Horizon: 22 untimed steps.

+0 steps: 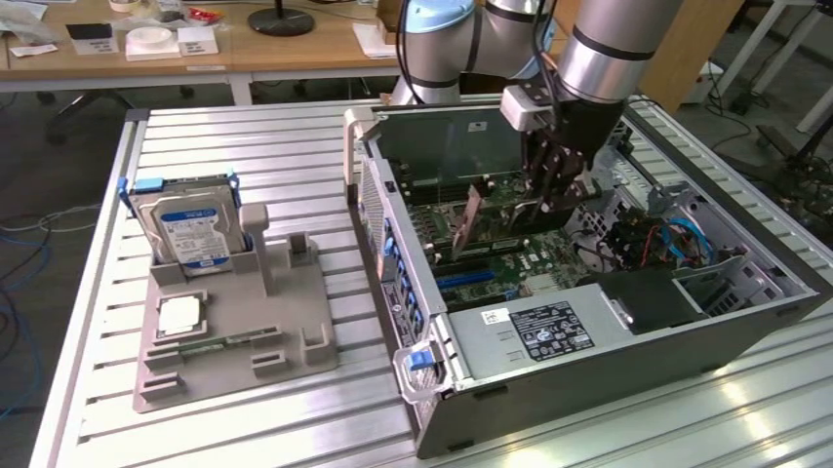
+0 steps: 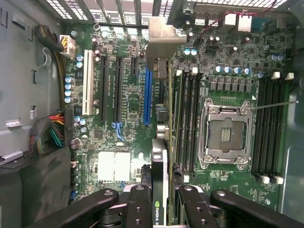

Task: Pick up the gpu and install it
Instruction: 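Insert the gpu into the slot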

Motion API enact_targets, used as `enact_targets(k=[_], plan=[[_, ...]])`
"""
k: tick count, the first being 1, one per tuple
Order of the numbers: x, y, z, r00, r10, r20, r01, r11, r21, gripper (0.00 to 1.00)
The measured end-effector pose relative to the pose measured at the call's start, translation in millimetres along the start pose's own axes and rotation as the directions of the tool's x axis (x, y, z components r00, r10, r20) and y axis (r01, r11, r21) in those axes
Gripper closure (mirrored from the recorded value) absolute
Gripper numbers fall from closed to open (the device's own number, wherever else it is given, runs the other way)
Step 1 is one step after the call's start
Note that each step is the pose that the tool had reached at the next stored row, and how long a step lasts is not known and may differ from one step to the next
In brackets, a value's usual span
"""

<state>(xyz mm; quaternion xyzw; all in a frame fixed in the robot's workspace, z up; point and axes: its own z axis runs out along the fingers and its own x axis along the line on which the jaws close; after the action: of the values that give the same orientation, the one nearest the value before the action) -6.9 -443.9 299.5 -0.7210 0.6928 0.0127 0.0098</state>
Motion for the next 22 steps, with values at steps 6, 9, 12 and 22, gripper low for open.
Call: enact_targets(k=[6,9,12,22], plan=[[0.3,0.1,0.8,1.0,0.005,-0.0008,-0.005,1.0,0.0004,0.73],[0.4,0.2,0.8,0.9999,0.011,-0.0011,-0.011,0.9999,0.0005,0.73],[0.5,0.2,0.8,0.9999,0.014,-0.0013,-0.014,0.9999,0.0006,0.73],[1.1,1.3,8.0,0.9998,0.022,-0.0014,-0.022,0.9998,0.0009,0.73]])
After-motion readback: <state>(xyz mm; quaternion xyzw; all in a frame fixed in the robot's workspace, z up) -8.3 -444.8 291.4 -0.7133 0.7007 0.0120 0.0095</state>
